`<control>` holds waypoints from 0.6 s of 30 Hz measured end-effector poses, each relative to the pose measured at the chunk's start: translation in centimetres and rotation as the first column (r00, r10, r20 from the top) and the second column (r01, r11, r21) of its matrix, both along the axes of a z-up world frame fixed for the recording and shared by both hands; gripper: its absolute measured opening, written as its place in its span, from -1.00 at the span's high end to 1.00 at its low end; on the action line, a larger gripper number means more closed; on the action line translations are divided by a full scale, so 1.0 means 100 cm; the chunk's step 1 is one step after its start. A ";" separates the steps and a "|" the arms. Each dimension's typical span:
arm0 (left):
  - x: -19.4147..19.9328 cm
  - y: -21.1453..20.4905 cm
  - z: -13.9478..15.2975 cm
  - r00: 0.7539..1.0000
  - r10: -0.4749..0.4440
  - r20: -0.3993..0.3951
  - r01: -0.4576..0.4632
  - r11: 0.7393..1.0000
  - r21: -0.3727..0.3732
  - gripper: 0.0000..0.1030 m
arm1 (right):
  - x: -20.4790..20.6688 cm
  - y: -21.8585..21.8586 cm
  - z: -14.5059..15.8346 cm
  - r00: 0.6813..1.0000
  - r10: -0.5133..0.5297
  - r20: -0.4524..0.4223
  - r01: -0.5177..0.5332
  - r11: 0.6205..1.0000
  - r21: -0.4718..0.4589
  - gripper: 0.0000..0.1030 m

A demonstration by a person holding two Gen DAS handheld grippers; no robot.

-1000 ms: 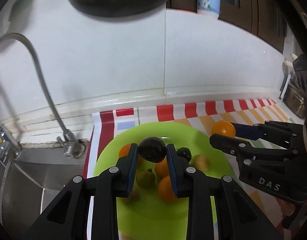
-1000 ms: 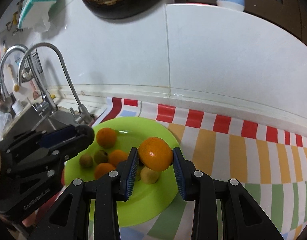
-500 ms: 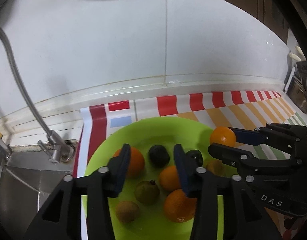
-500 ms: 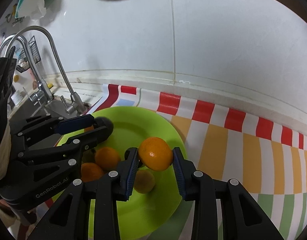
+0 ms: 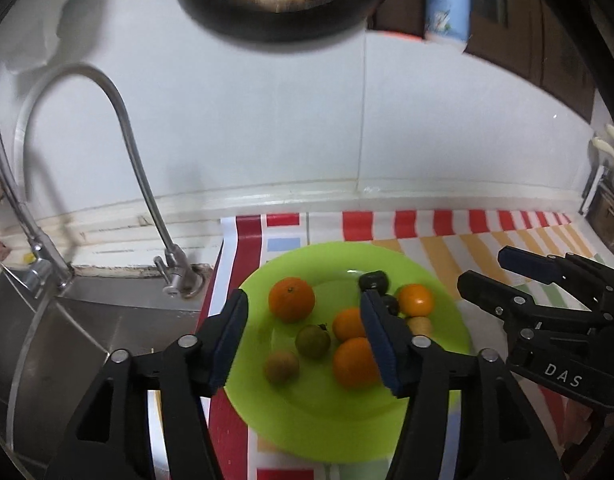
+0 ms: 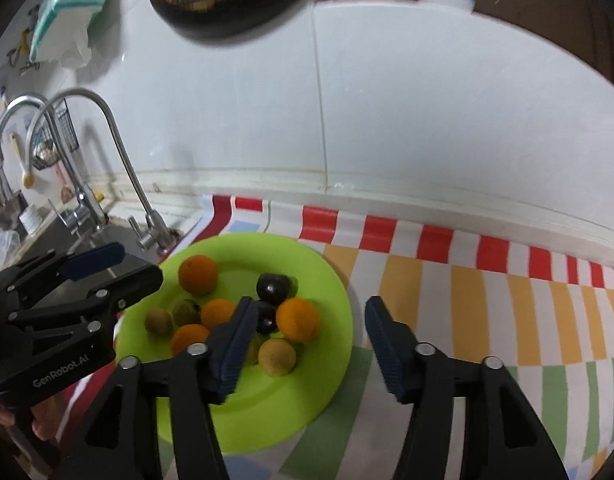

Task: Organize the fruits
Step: 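Open both tools to release the fruits onto the plate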

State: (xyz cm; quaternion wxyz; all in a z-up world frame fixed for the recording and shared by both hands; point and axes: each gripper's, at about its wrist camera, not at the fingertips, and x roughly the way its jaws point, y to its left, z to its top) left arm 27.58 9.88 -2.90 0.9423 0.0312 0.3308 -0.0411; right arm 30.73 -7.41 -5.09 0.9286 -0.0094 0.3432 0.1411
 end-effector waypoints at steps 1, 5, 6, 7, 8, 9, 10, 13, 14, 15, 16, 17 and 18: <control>-0.007 -0.001 0.006 1.000 0.006 0.018 -0.006 1.000 0.005 -0.16 | -0.006 -0.001 0.006 1.000 -0.001 0.013 0.001 1.000 -0.001 -0.13; -0.035 -0.002 0.027 0.995 0.051 0.082 -0.054 0.998 0.038 -0.40 | -0.030 -0.006 0.025 0.998 -0.017 0.064 0.017 1.000 -0.002 -0.36; -0.041 -0.002 0.033 0.994 0.057 0.098 -0.062 0.997 0.048 -0.42 | -0.037 -0.008 0.029 0.996 -0.026 0.081 0.027 1.000 -0.004 -0.38; -0.045 -0.003 0.035 0.993 0.061 0.105 -0.067 0.996 0.055 -0.50 | -0.043 -0.009 0.034 0.995 -0.035 0.099 0.035 0.999 -0.006 -0.38; -0.050 -0.003 0.037 0.991 0.066 0.113 -0.074 0.995 0.063 -0.53 | -0.049 -0.010 0.038 0.993 -0.040 0.110 0.041 0.999 -0.012 -0.38; -0.056 -0.003 0.040 0.990 0.069 0.122 -0.077 0.995 0.066 -0.60 | -0.054 -0.011 0.041 0.992 -0.044 0.117 0.046 0.999 -0.017 -0.38; -0.064 -0.003 0.042 0.989 0.072 0.132 -0.081 0.994 0.069 -0.65 | -0.059 -0.012 0.044 0.991 -0.053 0.121 0.055 0.998 -0.016 -0.38; -0.079 -0.002 0.047 0.987 0.077 0.141 -0.087 0.994 0.064 -0.74 | -0.073 -0.015 0.050 0.990 -0.069 0.123 0.070 0.998 -0.006 -0.52; -0.082 -0.001 0.049 0.987 0.076 0.141 -0.085 0.995 0.059 -0.75 | -0.078 -0.015 0.051 0.989 -0.073 0.125 0.074 0.997 -0.005 -0.55; -0.087 0.000 0.050 0.987 0.074 0.142 -0.082 0.995 0.054 -0.78 | -0.083 -0.014 0.053 0.989 -0.077 0.128 0.078 0.997 -0.006 -0.55; -0.092 0.001 0.051 0.987 0.073 0.143 -0.081 0.995 0.052 -0.81 | -0.089 -0.014 0.054 0.988 -0.083 0.134 0.085 0.996 -0.008 -0.55; -0.095 0.001 0.051 0.987 0.069 0.144 -0.077 0.996 0.051 -0.82 | -0.093 -0.013 0.055 0.986 -0.090 0.137 0.092 0.996 -0.011 -0.55; -0.100 0.002 0.052 0.987 0.062 0.148 -0.070 0.996 0.051 -0.85 | -0.099 -0.012 0.057 0.985 -0.099 0.140 0.102 0.995 -0.013 -0.55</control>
